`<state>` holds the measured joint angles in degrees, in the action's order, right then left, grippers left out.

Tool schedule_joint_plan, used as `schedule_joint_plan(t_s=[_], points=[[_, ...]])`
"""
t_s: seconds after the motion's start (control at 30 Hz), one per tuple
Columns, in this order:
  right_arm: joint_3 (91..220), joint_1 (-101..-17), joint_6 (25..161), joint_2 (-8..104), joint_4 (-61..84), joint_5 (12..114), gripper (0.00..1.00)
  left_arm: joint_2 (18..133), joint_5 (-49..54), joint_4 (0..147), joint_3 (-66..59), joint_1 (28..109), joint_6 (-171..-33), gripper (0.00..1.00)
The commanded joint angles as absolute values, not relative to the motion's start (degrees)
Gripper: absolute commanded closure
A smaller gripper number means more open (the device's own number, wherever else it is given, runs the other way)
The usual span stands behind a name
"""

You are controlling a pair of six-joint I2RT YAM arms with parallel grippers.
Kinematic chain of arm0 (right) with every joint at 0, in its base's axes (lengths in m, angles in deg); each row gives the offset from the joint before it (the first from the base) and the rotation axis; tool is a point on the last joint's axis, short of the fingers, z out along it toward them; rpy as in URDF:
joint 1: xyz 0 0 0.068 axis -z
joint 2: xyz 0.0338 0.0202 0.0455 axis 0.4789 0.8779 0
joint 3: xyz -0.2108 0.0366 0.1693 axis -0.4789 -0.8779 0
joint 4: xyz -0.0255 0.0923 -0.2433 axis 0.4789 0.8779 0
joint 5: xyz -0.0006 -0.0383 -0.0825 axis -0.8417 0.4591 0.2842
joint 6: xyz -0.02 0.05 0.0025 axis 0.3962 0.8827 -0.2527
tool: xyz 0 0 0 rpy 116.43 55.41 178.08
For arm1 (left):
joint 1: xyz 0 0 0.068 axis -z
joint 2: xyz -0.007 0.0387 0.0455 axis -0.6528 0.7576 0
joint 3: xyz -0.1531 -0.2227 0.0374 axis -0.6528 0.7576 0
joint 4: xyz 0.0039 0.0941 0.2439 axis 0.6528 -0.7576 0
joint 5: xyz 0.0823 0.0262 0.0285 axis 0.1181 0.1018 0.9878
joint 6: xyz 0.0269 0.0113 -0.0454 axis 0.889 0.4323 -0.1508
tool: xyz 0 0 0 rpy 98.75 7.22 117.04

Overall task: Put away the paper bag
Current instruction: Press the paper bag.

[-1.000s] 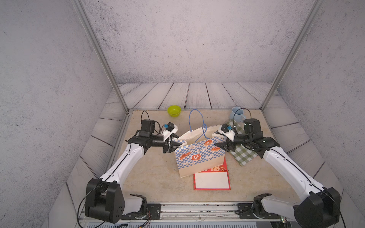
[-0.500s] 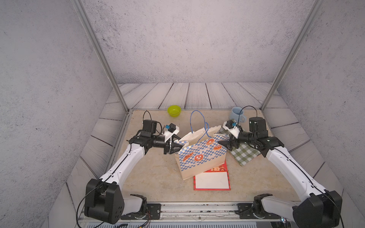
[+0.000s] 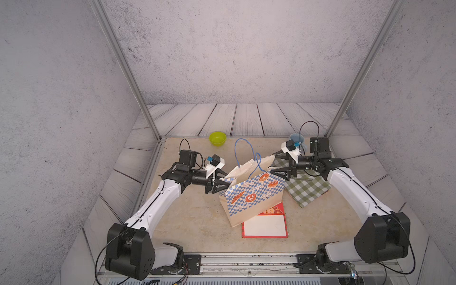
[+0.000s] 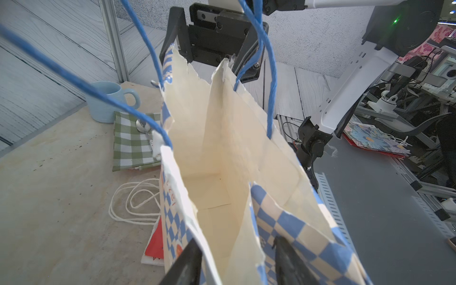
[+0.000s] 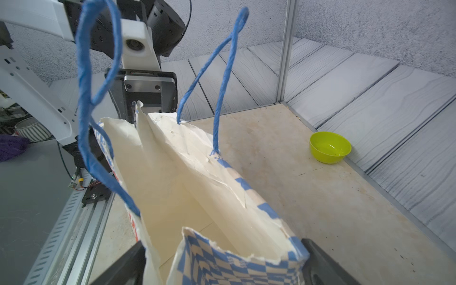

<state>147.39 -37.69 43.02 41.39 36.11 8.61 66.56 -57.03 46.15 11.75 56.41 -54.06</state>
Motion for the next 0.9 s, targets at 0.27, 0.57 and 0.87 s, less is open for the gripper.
schedule_joint_plan(t_s=[0.27, 0.57, 0.87], points=[[149.2, -38.4, 36.7, 42.7, 43.9, 1.7, 0.15, 67.0, -58.9, 44.1, 9.1, 57.5, -53.1, 0.5], [148.1, -40.1, 34.6, 42.0, 41.9, 7.7, 0.12, 67.3, -59.1, 43.3, 8.6, 58.2, -53.1, 0.51], [149.2, -42.4, 33.9, 43.7, 40.5, 9.5, 0.18, 68.0, -59.1, 40.5, 7.5, 58.5, -51.5, 0.52]])
